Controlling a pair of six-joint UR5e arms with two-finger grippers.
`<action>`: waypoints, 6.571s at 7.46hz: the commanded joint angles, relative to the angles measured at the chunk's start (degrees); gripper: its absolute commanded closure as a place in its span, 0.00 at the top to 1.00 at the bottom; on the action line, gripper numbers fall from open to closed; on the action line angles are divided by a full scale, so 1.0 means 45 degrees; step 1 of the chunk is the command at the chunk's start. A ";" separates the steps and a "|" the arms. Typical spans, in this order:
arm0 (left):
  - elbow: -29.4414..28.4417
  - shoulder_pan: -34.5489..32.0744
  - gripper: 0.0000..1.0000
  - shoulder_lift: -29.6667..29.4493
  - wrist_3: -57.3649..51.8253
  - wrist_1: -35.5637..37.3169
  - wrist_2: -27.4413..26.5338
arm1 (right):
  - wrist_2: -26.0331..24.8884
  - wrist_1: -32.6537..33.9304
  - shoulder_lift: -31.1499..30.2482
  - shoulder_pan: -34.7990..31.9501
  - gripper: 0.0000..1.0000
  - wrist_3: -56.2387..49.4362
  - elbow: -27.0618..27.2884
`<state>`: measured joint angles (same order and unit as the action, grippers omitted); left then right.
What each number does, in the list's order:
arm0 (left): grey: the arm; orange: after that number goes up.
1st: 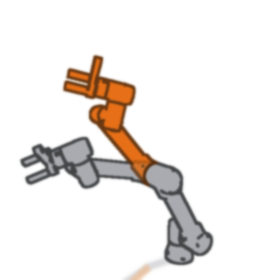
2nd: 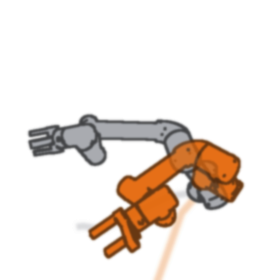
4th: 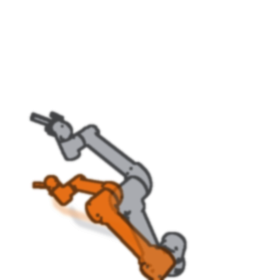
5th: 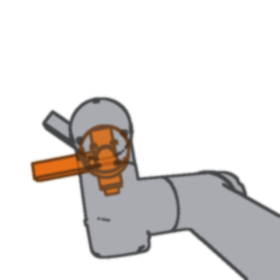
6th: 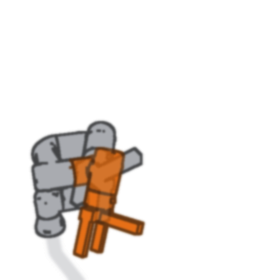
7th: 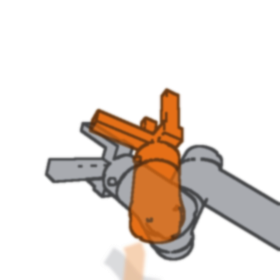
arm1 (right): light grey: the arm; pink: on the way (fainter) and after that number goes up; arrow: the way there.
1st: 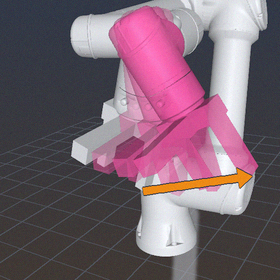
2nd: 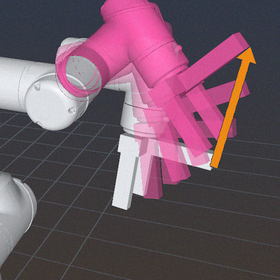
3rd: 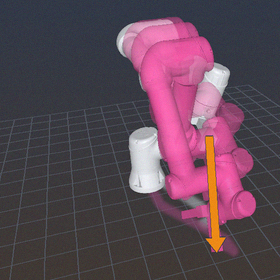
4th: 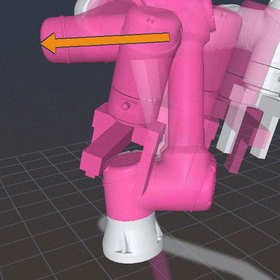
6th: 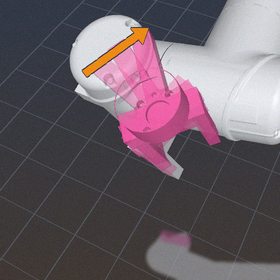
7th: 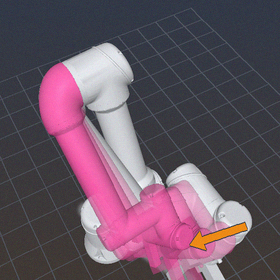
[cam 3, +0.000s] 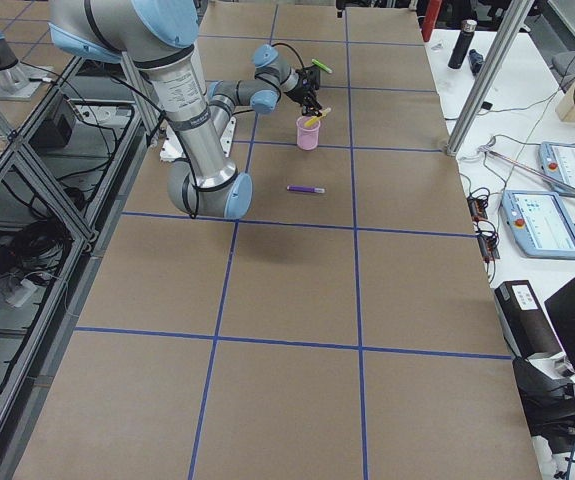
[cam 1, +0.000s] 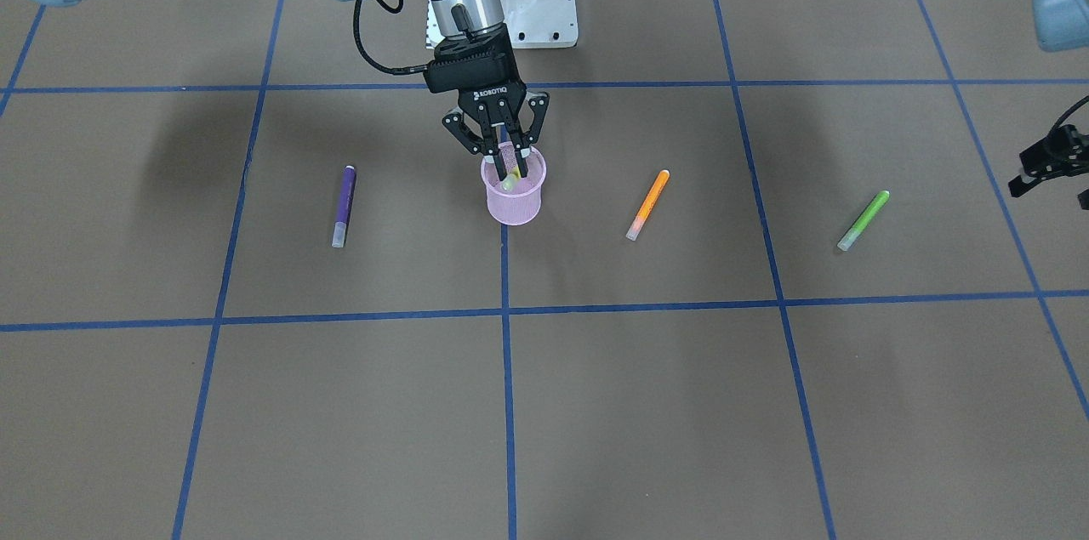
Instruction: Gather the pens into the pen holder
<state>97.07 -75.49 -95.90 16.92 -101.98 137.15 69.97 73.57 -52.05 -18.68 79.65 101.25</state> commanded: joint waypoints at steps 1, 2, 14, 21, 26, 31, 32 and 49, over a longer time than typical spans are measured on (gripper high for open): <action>0.0283 0.1204 1.00 -0.0232 0.1718 -0.1434 -0.0008 | 0.0134 0.0038 -0.0345 -0.0048 1.00 0.0054 0.0835; 0.0400 0.1964 0.99 -0.0252 0.1806 -0.1460 -0.0163 | 0.0637 0.0058 -0.0734 -0.0261 1.00 0.0015 0.1459; -0.1081 0.5116 0.99 -0.0153 -0.4659 -0.1831 -0.3739 | 1.0661 0.0097 -0.5816 -0.6845 0.99 -0.4399 0.3028; -0.1708 0.5155 0.62 -0.0624 -0.4698 -0.1811 -0.3661 | 1.0642 0.0155 -0.5777 -0.6982 0.99 -0.4380 0.3027; -0.1806 0.5174 0.53 -0.0624 -0.4697 -0.1831 -0.3641 | 1.0622 0.0156 -0.5777 -0.6982 0.99 -0.4380 0.3027; -0.1786 0.5174 0.00 -0.0585 -0.4678 -0.1831 -0.3622 | 1.0603 0.0156 -0.5797 -0.7001 0.99 -0.4263 0.3047; -0.1767 0.5174 0.00 -0.0604 -0.4678 -0.1792 -0.3370 | 1.0603 0.0156 -0.5797 -0.7098 0.99 -0.4243 0.3066; 0.1654 1.1792 0.00 -0.6482 -0.0197 -0.3354 -1.2912 | 1.0505 0.0097 -0.5894 -0.7743 0.99 -0.4165 0.2384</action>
<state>106.04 -23.89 -124.68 20.55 -117.04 82.06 117.25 74.15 -78.56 -53.53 60.84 112.39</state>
